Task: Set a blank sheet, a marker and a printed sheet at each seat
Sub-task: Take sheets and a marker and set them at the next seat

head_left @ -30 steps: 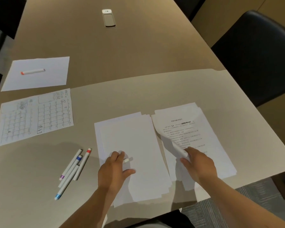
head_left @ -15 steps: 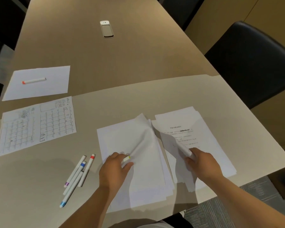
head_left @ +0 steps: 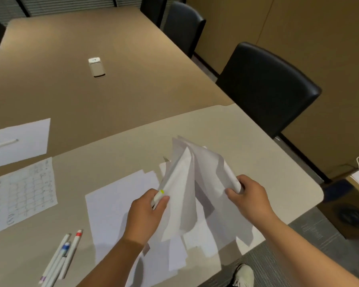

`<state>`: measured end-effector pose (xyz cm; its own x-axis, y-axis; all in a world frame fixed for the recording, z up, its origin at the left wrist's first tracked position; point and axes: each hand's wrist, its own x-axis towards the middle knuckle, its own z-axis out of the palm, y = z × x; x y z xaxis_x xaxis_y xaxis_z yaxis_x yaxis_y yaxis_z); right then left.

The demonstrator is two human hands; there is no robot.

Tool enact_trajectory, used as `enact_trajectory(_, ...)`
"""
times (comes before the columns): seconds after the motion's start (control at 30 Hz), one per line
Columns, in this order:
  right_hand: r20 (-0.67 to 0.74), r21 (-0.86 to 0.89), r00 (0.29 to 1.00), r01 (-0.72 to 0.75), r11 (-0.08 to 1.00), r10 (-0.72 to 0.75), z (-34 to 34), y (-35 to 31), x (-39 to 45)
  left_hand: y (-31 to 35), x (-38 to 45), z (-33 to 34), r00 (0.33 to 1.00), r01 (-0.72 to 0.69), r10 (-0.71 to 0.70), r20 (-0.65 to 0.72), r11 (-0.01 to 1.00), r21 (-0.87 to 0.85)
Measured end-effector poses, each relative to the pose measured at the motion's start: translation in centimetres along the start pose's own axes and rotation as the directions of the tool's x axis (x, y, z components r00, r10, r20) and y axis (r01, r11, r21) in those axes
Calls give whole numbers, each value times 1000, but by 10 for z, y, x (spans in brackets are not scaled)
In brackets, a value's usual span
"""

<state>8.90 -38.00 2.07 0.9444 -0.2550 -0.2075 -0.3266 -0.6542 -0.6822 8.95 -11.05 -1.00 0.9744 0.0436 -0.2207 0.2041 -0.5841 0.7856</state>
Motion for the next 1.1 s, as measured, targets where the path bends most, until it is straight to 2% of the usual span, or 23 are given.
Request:
enact_trajectory(0.27,-85,126,996,-5,992,15,-116,65,27,112,12,106,997,-58,60,-55,997,41)
enact_trajectory(0.47,-129,119,992,5,993,10,-211,122,62,196,23,188,981,-154,154,-117,988,5)
enact_trajectory(0.63,-188,142,982,21,990,6,-279,149,83,262,39,241,971,-217,210,-111,975,-52)
enact_trajectory(0.87,-378,162,926,63,985,4,-385,183,140,383,89,328,913,-405,393,-106,906,-125)
enact_trajectory(1.1,-469,125,880,-24,992,80,-483,239,235,500,174,445,855,-514,515,-52,833,-202)
